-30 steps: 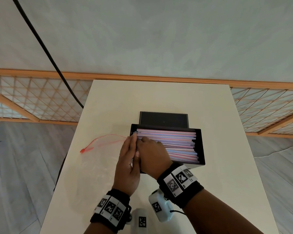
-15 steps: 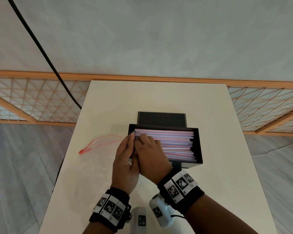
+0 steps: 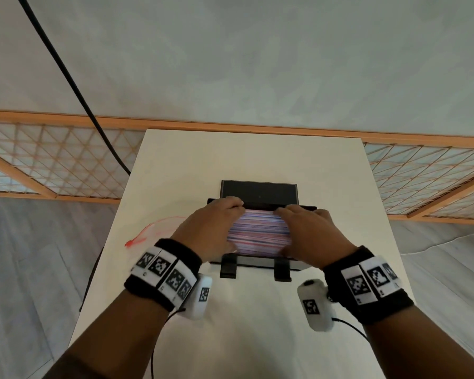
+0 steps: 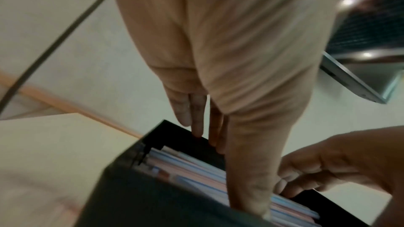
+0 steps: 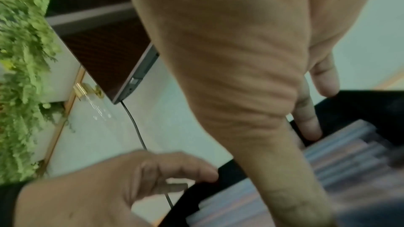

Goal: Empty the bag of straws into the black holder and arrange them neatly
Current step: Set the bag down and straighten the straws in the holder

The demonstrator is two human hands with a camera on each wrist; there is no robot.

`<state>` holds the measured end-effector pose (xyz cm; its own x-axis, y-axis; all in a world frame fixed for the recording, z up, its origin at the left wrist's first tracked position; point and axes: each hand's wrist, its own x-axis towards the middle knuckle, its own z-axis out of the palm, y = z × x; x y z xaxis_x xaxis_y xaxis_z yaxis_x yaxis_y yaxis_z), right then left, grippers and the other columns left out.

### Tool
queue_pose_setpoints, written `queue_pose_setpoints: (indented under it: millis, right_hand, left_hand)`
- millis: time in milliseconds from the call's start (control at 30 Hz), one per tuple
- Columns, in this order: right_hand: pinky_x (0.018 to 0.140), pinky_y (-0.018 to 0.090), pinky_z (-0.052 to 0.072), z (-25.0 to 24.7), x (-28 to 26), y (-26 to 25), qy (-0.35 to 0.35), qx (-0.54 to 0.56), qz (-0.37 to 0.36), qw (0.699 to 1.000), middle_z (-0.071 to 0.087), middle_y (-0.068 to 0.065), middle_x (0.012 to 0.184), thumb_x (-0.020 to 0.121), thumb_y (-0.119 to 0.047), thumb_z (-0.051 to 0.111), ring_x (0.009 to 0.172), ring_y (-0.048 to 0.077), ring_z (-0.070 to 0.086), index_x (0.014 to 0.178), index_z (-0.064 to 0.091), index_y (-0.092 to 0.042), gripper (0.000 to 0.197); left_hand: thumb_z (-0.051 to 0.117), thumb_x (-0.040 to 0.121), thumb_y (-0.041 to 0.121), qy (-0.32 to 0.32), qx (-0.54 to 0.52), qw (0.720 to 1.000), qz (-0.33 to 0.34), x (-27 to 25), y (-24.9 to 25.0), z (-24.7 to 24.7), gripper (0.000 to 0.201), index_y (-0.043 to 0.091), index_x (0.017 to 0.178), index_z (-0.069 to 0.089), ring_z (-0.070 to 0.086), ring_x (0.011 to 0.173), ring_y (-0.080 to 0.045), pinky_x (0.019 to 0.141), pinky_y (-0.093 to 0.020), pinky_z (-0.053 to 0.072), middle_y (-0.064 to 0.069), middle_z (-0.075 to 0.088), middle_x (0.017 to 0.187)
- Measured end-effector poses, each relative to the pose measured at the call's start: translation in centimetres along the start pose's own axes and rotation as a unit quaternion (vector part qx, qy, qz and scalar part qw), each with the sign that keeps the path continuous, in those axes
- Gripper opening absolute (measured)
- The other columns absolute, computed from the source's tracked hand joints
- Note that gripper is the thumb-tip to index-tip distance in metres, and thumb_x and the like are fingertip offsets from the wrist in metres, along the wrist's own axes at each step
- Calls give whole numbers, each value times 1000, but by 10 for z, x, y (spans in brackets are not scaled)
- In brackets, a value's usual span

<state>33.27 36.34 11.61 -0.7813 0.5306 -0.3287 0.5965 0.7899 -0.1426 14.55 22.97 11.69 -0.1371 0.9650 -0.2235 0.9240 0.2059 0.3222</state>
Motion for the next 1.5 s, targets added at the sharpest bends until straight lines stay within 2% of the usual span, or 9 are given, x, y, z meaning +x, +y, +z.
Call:
queue_pose_setpoints:
  millis: [133, 267, 667, 833, 1100, 1200, 1300, 1400, 1500]
  right_hand:
    - [108, 44, 32, 13, 7, -3, -6, -23, 10, 1000, 57, -6, 130, 81, -42, 71, 120, 17, 60, 147, 38, -30, 75]
    - [116, 51, 19, 21, 12, -6, -21, -39, 23, 999, 59, -6, 124, 82, -37, 69, 115, 18, 63, 141, 43, -29, 65]
    - [112, 51, 15, 25, 19, -12, -29, -53, 39, 997, 60, -3, 117, 80, -30, 66, 108, 23, 64, 127, 53, -27, 50]
    - [110, 49, 21, 23, 18, -13, -8, -61, 41, 997, 64, -6, 107, 78, -29, 66, 98, 21, 67, 119, 55, -28, 43]
    - [106, 50, 24, 31, 13, -12, 111, -25, 78, 990, 67, -9, 89, 77, -21, 64, 86, 18, 69, 107, 62, -34, 32]
    - [110, 54, 23, 30, 10, -14, 102, -4, 95, 990, 67, -11, 97, 81, -23, 62, 94, 16, 68, 114, 62, -37, 35]
    - [113, 58, 24, 29, 5, -13, 83, 29, 107, 990, 65, -12, 111, 83, -42, 67, 105, 14, 65, 124, 58, -39, 42]
    - [114, 59, 24, 30, 1, -10, 72, 82, 105, 989, 61, -12, 124, 80, -58, 70, 117, 15, 60, 135, 52, -37, 62]
    - [118, 57, 21, 34, -3, -9, 45, 108, 90, 989, 53, -12, 139, 78, -74, 63, 131, 15, 51, 146, 42, -37, 81]
  left_hand:
    - [83, 68, 35, -33, 81, 996, 1, 14, 10, -9, 81, 22, 140, 49, 55, 115, -16, 86, -34, 54, 6, 43, 136]
    - [78, 73, 30, -61, 134, 989, -7, 20, 17, -4, 55, 20, 122, 57, 61, 101, -20, 69, -31, 48, 1, 54, 117]
    - [70, 77, 15, -127, 136, 981, -46, 32, 10, 12, 48, 16, 123, 55, 66, 95, -27, 70, -33, 45, -5, 61, 113]
    - [73, 75, 20, -90, 145, 985, -33, 29, 10, 16, 52, 18, 122, 52, 66, 92, -27, 74, -35, 47, -4, 62, 110]
    - [70, 79, 24, 28, 156, 987, -21, 21, 6, 15, 46, 25, 122, 53, 64, 91, -21, 78, -30, 42, 1, 66, 105]
    - [69, 80, 27, 41, 117, 992, -23, 18, 3, 18, 50, 26, 127, 52, 62, 98, -21, 86, -31, 44, 3, 64, 112]
    - [65, 82, 42, 53, 79, 995, -23, 13, 1, 22, 58, 25, 135, 50, 58, 110, -21, 101, -34, 43, 3, 61, 123]
    - [58, 84, 57, 46, 75, 996, -26, 4, 0, 26, 68, 25, 142, 44, 52, 125, -20, 117, -42, 29, 4, 53, 136]
    - [34, 92, 65, 0, 75, 996, -56, -6, 2, 33, 74, 25, 154, 25, 32, 144, -18, 120, -58, 12, 5, 32, 155]
